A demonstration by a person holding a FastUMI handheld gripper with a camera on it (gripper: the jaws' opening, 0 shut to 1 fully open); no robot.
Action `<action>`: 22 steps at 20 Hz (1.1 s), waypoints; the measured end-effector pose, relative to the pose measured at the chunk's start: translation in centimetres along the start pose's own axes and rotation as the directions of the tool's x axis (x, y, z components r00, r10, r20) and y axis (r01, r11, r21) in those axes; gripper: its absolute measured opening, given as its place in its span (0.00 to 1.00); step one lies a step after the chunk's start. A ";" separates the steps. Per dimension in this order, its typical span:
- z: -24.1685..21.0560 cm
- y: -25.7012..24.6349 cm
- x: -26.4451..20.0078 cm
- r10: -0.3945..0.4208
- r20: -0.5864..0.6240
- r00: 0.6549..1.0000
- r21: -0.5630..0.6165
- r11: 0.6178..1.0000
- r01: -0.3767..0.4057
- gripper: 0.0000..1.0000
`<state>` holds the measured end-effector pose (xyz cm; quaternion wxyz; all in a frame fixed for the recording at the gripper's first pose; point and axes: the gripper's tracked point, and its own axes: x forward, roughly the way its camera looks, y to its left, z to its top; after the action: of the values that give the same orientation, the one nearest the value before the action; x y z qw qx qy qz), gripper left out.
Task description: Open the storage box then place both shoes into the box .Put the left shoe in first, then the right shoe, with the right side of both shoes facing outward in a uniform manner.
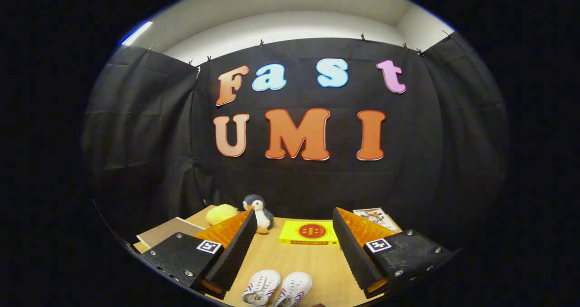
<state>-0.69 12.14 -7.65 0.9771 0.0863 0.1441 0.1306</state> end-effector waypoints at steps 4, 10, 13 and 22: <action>-4.8 4.9 2.2 0.113 -0.150 0.982 0.068 0.992 -0.104 0.99; -12.4 12.4 3.5 0.283 -0.376 0.882 0.140 0.959 -0.247 0.97; -15.5 16.6 3.7 0.394 -0.462 0.794 0.233 0.918 -0.319 0.90; -21.2 24.9 3.5 0.680 -0.489 0.546 0.635 0.707 -0.311 0.82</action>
<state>-9.66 39.57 -23.40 0.7114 0.3064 0.4949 0.3938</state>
